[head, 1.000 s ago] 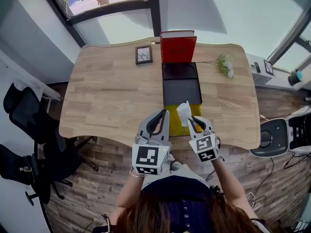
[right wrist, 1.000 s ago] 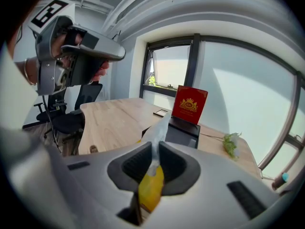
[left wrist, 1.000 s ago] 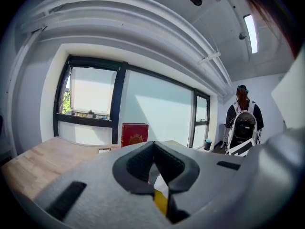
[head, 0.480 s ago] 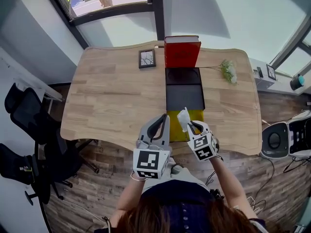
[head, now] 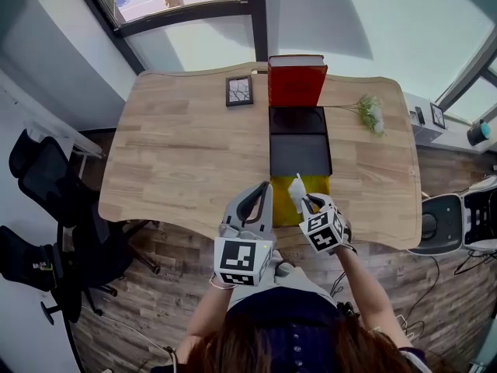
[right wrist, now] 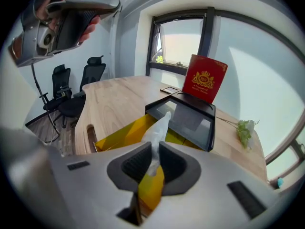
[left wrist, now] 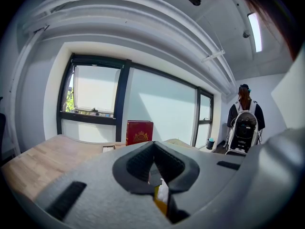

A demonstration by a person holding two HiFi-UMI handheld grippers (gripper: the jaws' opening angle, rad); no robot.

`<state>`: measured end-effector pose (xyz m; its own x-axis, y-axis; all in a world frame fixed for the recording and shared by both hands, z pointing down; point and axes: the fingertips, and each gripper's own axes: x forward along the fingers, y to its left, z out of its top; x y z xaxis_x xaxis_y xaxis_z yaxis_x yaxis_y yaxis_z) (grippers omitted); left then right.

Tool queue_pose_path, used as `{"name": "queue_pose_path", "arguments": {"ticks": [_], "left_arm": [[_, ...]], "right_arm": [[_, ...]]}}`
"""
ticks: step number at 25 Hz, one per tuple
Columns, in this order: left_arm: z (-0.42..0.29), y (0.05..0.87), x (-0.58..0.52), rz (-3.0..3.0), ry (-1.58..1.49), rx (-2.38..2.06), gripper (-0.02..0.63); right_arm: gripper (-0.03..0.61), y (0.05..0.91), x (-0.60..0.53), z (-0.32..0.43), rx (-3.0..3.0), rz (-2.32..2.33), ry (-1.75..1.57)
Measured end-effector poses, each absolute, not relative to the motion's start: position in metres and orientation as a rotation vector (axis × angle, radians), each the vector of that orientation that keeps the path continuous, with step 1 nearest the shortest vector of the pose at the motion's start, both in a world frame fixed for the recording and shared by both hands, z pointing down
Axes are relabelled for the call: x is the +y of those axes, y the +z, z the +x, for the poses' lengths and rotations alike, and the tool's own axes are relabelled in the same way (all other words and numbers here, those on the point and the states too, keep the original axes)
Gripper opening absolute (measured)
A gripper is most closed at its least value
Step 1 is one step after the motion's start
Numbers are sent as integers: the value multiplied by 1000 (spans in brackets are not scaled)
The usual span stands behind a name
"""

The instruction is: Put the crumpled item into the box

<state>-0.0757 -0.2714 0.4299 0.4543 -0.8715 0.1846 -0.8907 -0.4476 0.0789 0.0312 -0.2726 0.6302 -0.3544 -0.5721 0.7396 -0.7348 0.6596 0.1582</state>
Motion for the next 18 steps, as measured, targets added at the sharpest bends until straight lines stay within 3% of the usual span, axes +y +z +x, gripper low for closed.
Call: {"name": "queue_pose_path", "arguments": {"ticks": [18], "left_arm": [[-79, 440, -273, 2512, 200, -1546, 26]], "right_arm": [[106, 656, -279, 53, -1946, 1054, 330]]}}
